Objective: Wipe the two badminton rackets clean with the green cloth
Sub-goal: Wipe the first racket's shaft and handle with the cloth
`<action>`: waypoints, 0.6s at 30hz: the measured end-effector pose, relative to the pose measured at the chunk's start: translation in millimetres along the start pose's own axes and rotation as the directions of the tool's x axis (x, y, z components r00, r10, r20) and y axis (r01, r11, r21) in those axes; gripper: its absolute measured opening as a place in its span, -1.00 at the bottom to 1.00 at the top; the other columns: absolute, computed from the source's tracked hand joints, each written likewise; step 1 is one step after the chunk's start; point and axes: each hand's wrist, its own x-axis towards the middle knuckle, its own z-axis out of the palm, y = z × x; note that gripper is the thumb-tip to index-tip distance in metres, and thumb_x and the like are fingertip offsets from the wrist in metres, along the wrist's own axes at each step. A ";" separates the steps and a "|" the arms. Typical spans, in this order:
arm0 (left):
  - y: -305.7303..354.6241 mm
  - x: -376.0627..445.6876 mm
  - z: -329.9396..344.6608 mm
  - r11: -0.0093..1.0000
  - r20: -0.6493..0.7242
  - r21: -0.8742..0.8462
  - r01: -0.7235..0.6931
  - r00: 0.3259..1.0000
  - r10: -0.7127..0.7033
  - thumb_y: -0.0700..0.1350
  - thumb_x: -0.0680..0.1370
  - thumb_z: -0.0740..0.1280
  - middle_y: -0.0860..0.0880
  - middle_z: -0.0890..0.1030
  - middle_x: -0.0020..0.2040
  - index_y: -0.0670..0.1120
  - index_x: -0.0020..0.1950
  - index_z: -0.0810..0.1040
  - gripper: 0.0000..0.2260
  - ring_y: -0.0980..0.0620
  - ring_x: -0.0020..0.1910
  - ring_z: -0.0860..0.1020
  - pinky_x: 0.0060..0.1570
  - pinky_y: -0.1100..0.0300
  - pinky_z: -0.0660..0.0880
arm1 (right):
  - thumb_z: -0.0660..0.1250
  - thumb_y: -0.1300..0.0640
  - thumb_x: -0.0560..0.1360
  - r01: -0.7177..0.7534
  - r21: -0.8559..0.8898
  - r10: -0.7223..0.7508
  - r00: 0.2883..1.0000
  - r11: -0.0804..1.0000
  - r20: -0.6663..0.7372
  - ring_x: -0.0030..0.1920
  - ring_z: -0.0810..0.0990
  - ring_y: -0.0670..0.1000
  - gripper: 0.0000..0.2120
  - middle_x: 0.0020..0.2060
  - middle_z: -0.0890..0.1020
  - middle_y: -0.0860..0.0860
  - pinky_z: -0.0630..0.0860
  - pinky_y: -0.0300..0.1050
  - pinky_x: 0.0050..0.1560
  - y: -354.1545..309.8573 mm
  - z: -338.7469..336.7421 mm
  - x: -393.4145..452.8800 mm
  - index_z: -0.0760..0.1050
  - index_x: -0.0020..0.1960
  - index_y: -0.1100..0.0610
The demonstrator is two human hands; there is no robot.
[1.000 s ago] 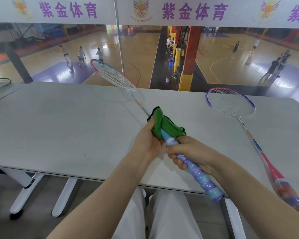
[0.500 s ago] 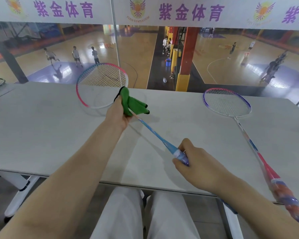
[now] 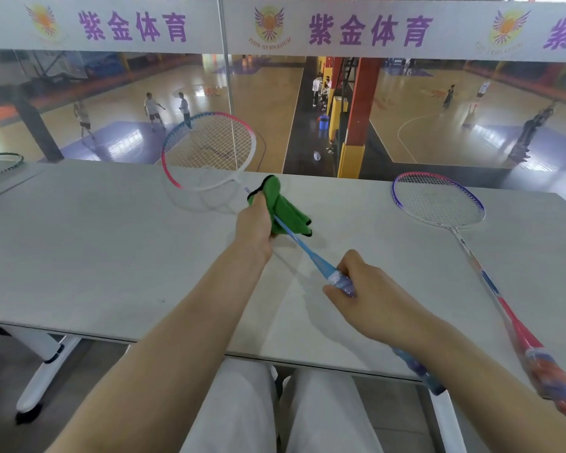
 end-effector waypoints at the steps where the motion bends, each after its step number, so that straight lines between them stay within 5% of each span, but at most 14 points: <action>1: -0.1 -1.8 3.1 1.000 0.014 -0.010 -0.001 1.000 0.001 0.08 0.53 0.38 -0.29 0.60 -0.32 -0.23 -0.26 0.51 -0.62 -0.34 -0.22 0.65 -0.11 -0.25 0.61 | 0.25 -0.01 0.56 -0.008 0.031 0.008 1.000 0.999 -0.005 -0.39 0.44 -0.08 -0.80 -0.30 0.52 -0.06 0.44 -0.10 -0.31 -0.1 0.3 1.1 0.30 -0.09 0.08; 8: -30.0 -27.6 18.1 0.996 -0.024 0.041 0.076 0.997 -0.075 0.15 0.49 0.39 -0.17 0.68 -0.11 -0.17 -0.09 0.59 -0.64 -0.14 -0.11 0.67 0.02 0.00 0.62 | 0.23 -0.01 0.56 -0.071 0.063 0.071 0.997 0.995 0.010 -0.38 0.44 -0.01 -0.80 -0.24 0.53 0.04 0.45 -0.11 -0.43 -5.5 2.6 17.7 0.30 -0.05 0.11; 12: -41.0 -34.9 25.2 0.989 -0.022 0.120 0.087 0.996 -0.084 0.21 0.44 0.39 -0.10 0.70 -0.06 -0.10 0.01 0.64 -0.61 -0.07 -0.06 0.67 0.11 -0.06 0.59 | 0.30 0.00 0.55 -0.113 0.194 0.111 0.994 0.974 0.019 -0.42 0.50 0.02 -0.76 -0.20 0.58 0.14 0.48 -0.15 -0.51 -5.9 4.3 23.9 0.31 -0.02 0.13; 18: -12.6 -27.6 13.6 0.996 0.078 0.064 -0.057 0.996 0.052 0.21 0.41 0.42 -0.43 0.62 -0.12 -0.43 -0.04 0.54 -0.36 -0.35 -0.14 0.65 0.04 -0.23 0.58 | 0.35 -0.05 0.55 -0.207 0.378 0.114 0.960 0.902 0.254 -0.45 0.53 0.02 -0.73 -0.25 0.63 0.10 0.48 -0.14 -0.43 5.1 -0.4 -0.4 0.38 -0.01 0.14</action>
